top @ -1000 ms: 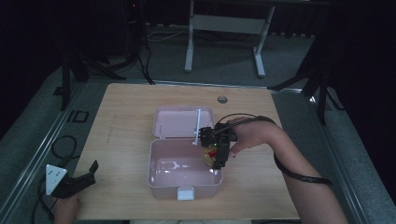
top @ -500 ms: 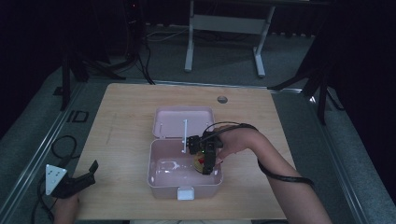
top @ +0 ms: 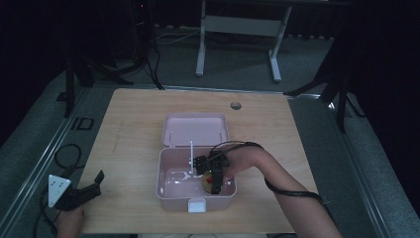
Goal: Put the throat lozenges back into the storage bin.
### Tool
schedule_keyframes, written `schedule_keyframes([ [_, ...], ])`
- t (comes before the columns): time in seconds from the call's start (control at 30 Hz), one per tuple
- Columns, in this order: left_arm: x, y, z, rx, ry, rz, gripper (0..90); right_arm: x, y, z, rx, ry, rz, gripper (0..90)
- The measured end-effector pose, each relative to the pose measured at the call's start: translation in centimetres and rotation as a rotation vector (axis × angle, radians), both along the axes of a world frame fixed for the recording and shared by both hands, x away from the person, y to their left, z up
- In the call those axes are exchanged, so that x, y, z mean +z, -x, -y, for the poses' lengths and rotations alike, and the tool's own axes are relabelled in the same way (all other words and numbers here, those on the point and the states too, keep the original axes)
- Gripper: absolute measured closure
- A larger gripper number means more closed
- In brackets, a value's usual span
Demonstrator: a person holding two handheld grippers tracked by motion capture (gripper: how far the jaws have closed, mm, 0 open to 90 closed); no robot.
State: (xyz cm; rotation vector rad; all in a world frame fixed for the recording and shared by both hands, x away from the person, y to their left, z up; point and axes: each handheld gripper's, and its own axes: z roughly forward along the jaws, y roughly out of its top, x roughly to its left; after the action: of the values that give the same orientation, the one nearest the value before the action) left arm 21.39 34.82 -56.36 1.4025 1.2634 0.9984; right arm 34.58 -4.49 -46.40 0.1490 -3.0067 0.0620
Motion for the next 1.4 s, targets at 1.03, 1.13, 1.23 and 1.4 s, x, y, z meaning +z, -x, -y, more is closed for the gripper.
schedule_keyframes([
  [1.03,0.0,0.0,0.0,-0.006,-0.004,0.000,0.3,-3.0,-0.2,-0.1,-0.028,0.096,-0.012,12.6],
  [1.13,0.0,0.0,0.0,-0.006,-0.002,-0.001,0.3,-2.1,-0.3,0.0,-0.028,0.076,0.002,12.8],
  [1.23,0.0,0.0,0.0,-0.005,-0.002,-0.001,0.3,-0.9,-0.6,0.2,-0.041,0.044,-0.001,12.8],
  [1.4,0.0,0.0,0.0,-0.004,-0.003,0.000,0.2,2.0,-0.6,0.9,-0.055,-0.051,0.026,12.9],
])
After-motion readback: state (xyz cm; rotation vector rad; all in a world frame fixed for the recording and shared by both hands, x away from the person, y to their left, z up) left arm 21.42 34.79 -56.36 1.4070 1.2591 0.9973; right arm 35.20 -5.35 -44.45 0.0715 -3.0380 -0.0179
